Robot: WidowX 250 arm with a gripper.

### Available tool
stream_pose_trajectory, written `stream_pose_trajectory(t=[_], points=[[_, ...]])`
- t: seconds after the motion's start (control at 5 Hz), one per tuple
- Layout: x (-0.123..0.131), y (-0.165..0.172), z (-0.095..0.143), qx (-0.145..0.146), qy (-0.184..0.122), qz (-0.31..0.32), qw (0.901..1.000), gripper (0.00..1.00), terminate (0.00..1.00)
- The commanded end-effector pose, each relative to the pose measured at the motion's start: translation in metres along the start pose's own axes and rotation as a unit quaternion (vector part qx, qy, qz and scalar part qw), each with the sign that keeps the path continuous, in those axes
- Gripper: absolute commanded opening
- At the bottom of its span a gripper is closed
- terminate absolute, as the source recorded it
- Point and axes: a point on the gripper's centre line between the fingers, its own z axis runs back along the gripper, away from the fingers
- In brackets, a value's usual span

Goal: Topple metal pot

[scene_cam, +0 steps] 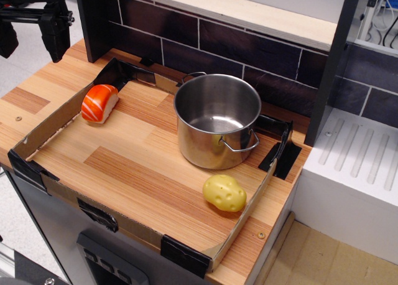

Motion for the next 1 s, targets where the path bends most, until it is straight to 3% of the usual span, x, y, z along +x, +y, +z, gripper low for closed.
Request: stream_pose_trajectory(t=[0.0, 0.2, 0.4, 0.8], points=[[0.000, 0.000, 0.000, 0.000, 0.000, 0.000, 1.0000, 1.00, 0.00], [0.001, -0.025, 0.014, -0.020, -0.021, 0.009, 0.9995, 1.00, 0.00], [-0.002, -0.055, 0.027, -0.035, -0.005, 0.010, 0.9993, 1.00, 0.00], [-0.007, -0.133, 0.059, -0.073, -0.001, 0.042, 0.9964, 1.00, 0.00]])
